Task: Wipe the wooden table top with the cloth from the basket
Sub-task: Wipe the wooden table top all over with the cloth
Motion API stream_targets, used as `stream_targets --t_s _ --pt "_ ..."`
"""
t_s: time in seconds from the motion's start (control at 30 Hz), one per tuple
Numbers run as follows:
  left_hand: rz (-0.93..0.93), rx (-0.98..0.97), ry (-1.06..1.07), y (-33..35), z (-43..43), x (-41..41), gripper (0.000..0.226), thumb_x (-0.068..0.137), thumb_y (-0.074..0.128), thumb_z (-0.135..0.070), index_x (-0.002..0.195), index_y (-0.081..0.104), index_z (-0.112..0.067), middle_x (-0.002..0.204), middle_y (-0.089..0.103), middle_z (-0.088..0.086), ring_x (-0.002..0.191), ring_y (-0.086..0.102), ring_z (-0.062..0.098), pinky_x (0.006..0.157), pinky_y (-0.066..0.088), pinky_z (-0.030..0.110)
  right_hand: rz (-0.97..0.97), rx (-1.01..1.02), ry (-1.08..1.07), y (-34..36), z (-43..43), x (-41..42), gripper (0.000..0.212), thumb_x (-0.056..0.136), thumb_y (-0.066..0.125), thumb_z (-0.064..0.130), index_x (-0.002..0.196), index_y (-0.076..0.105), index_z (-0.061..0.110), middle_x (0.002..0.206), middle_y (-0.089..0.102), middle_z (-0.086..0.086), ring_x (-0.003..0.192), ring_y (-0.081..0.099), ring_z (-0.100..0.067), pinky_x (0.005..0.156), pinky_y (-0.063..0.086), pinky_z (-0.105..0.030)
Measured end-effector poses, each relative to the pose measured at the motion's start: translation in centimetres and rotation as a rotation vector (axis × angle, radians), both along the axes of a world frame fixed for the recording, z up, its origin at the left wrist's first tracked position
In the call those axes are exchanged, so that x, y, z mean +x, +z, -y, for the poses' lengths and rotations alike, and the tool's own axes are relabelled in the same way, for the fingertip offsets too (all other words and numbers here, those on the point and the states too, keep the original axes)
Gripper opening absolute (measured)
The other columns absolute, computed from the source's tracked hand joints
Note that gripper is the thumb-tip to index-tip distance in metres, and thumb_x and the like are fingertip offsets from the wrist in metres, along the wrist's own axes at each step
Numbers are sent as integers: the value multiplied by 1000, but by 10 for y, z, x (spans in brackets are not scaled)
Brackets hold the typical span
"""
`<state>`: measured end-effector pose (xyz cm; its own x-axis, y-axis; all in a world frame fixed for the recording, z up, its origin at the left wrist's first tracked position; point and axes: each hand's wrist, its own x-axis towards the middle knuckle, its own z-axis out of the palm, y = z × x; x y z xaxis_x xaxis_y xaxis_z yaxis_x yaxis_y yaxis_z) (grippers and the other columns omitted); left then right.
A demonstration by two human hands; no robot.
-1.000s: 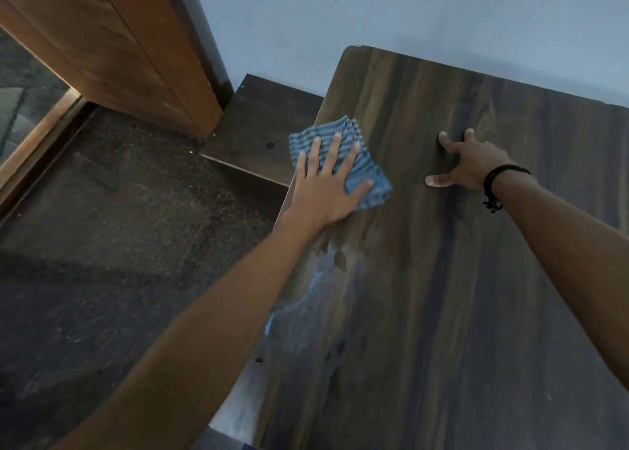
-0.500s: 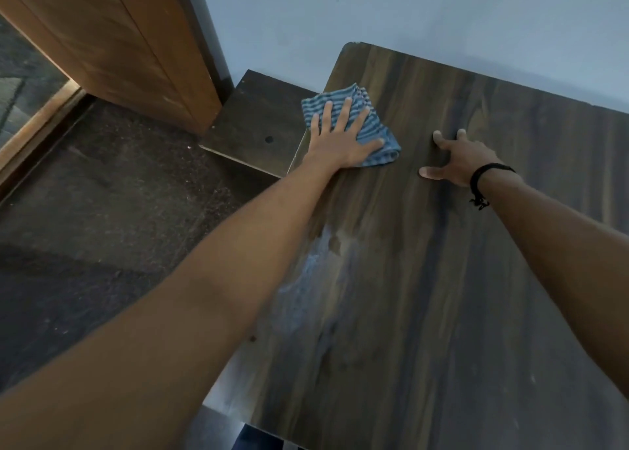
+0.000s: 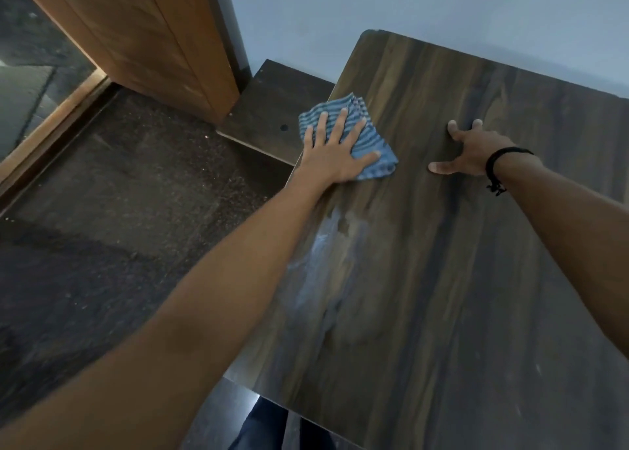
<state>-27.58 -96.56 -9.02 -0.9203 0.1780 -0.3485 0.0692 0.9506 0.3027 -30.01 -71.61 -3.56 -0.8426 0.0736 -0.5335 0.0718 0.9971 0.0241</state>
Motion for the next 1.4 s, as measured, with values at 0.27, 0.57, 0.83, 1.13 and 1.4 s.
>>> stream_targets --t_s 0.27,0.57,0.83,1.13,1.4 --pt "-172 -37 -141 -20 -34 106 75 96 17 -75 160 1 -40 169 -12 0 154 -17 32 122 -11 53 -39 14 17 -3 3 4 104 86 66 62 162 5 24 167 3 -20 148 26 -41 112 33 -50" --pt "-129 -37 -51 -8 -16 31 85 86 17 -86 159 2 -44 169 -12 -4 154 -14 31 123 -7 52 -64 34 -1 -7 0 3 104 84 64 67 162 7 28 167 5 -18 146 29 -43 111 35 -51" --pt "-110 -7 64 -8 -22 52 78 95 18 -76 161 -1 -39 169 -13 2 153 -17 35 122 -10 54 -64 11 -44 6 10 12 105 83 67 65 162 10 27 167 9 -19 146 30 -43 110 36 -49" --pt "-128 -36 -106 -12 8 123 80 92 20 -81 159 -3 -44 168 -16 -4 153 -18 30 123 -8 53 -108 18 -29 5 16 19 96 88 62 63 162 16 23 164 20 -21 142 35 -43 108 37 -48" --pt "-160 -42 -61 -18 -12 153 76 96 16 -74 160 -5 -38 167 -21 2 151 -24 35 121 -13 55 22 27 -12 3 19 39 112 80 68 68 162 3 28 168 -1 -17 148 26 -41 115 31 -48"
